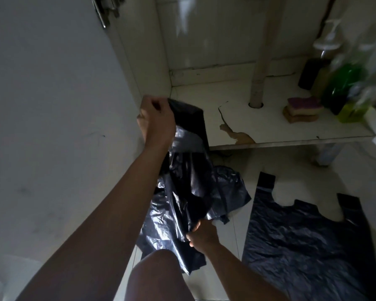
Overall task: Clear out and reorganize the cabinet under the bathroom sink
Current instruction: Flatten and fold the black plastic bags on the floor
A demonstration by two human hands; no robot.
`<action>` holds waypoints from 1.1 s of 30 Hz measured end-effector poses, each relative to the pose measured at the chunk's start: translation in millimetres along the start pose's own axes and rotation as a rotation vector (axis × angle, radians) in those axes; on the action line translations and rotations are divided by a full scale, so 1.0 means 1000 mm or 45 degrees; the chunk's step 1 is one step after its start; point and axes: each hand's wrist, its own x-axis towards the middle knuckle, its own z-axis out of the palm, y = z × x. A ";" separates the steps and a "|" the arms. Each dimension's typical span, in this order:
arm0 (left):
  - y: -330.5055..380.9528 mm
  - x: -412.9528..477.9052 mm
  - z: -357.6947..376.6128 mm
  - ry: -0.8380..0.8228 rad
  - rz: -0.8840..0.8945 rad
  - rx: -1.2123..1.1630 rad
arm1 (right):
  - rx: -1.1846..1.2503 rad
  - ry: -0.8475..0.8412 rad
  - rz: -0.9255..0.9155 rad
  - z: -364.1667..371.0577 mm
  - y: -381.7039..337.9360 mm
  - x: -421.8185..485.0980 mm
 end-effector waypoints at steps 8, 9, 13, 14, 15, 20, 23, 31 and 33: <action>0.056 0.012 0.016 -0.114 0.098 0.003 | -0.376 -0.016 -0.277 -0.097 -0.028 -0.045; 0.061 0.010 0.017 -0.135 0.084 -0.011 | -0.246 0.169 -0.343 -0.119 -0.033 -0.049; 0.097 0.000 0.019 -0.297 0.075 -0.072 | 0.250 0.635 -0.672 -0.212 -0.070 -0.083; 0.106 -0.002 0.019 -0.337 0.085 -0.083 | 0.245 0.691 -0.743 -0.229 -0.081 -0.091; 0.116 -0.006 0.018 -0.378 0.089 -0.094 | 0.234 0.725 -0.778 -0.243 -0.091 -0.099; 0.163 -0.015 0.012 -0.523 0.064 -0.144 | 0.355 0.702 -0.825 -0.275 -0.114 -0.129; 0.184 -0.020 0.006 -0.717 -0.042 -0.177 | 0.326 0.593 -0.946 -0.283 -0.116 -0.146; 0.222 -0.050 0.000 -0.958 -0.177 -0.258 | 0.212 0.672 -1.040 -0.320 -0.108 -0.175; 0.222 -0.059 0.003 -0.997 -0.176 -0.227 | 0.216 0.753 -1.045 -0.333 -0.107 -0.183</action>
